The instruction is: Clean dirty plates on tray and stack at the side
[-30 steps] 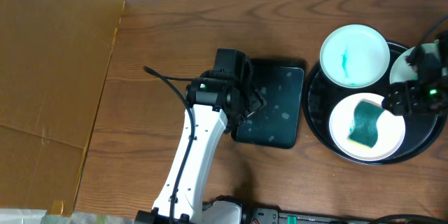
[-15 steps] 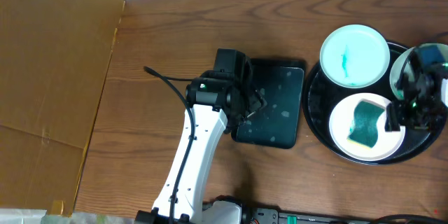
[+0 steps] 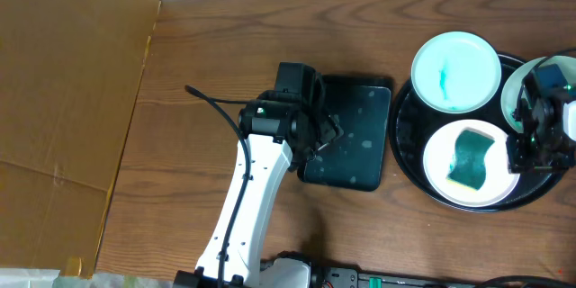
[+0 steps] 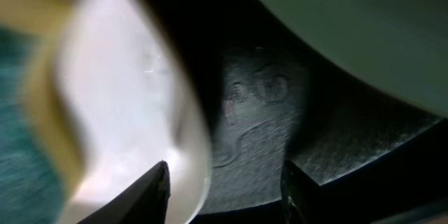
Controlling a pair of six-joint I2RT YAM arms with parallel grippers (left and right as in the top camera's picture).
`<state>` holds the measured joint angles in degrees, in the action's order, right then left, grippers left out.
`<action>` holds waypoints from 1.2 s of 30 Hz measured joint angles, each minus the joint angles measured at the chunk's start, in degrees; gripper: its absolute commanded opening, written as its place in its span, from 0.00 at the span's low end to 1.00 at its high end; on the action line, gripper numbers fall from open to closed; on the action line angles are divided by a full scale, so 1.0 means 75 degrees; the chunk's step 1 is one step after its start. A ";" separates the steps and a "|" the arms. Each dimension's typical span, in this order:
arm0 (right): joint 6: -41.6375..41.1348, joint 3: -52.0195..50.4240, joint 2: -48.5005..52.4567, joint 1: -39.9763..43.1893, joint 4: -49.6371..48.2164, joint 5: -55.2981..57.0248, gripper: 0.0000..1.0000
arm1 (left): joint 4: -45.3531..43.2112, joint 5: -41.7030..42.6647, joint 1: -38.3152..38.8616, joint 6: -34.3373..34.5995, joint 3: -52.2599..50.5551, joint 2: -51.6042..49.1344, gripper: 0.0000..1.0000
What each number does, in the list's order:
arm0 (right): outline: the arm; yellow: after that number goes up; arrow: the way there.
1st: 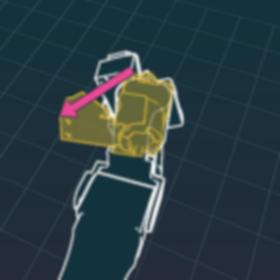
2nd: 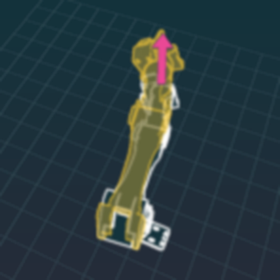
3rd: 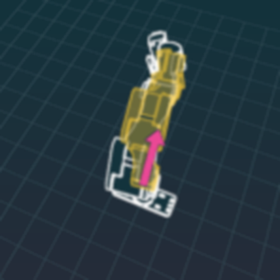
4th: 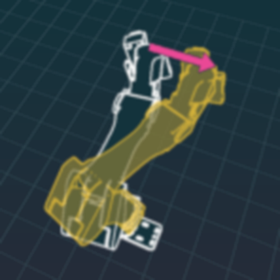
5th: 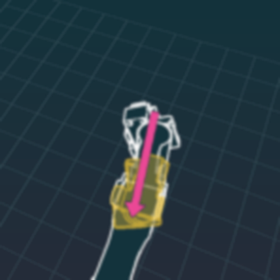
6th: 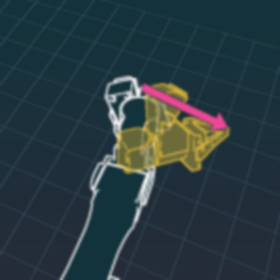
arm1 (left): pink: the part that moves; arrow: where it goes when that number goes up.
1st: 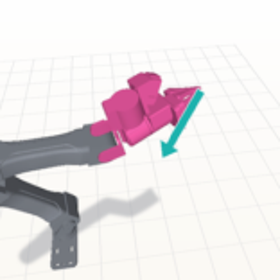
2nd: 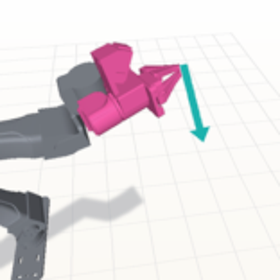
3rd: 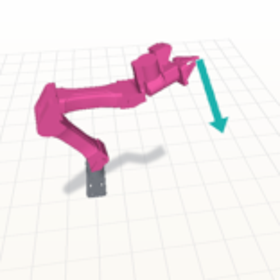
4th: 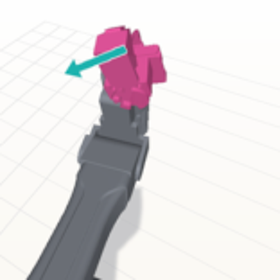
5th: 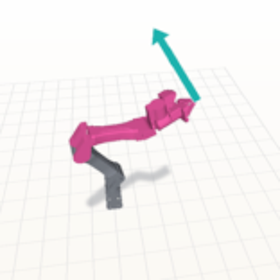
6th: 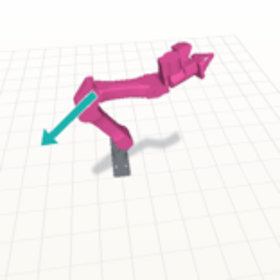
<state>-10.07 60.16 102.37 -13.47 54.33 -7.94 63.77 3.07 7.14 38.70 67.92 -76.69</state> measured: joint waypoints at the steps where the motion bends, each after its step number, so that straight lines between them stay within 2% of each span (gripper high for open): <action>1: 0.0003 -0.0087 0.0000 0.0000 -0.0093 0.0055 0.46 | -0.0003 0.0020 -0.0003 -0.0020 0.0000 0.0000 0.81; 4: 0.0003 -0.0245 0.0000 0.0000 -0.0204 0.0154 0.36 | -0.0079 0.0149 0.0000 -0.0187 0.0000 0.0000 0.81; 7: -0.0003 -0.0245 0.0000 0.0000 -0.0277 0.0149 0.33 | -0.0201 0.0399 0.0015 -0.0455 0.0000 0.0000 0.81; 12: 0.0009 -0.0245 0.0000 0.0000 -0.0417 0.0108 0.19 | -0.0251 0.0603 0.0198 -0.0729 0.0000 0.0000 0.80; 17: 0.0009 -0.0245 0.0000 0.0000 -0.0460 -0.0006 0.02 | -0.0286 0.0667 0.0583 -0.0935 0.0000 0.0000 0.64; 21: -0.0026 -0.0224 -0.0029 0.0009 -0.0466 -0.0064 0.01 | -0.0306 0.0726 0.1017 -0.1011 0.0000 0.0000 0.55; 27: -0.0023 -0.0224 -0.0029 0.0044 -0.0519 -0.0175 0.01 | -0.0466 0.0769 0.1734 -0.1014 0.0000 -0.0015 0.54; 36: -0.0023 -0.0224 -0.0029 0.0058 -0.0565 -0.0280 0.01 | -0.1559 0.1588 0.2777 -0.0994 0.0000 -0.0828 0.54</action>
<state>-10.24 58.48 102.15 -13.04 50.09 -10.04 52.07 14.98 27.97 31.24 67.92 -82.89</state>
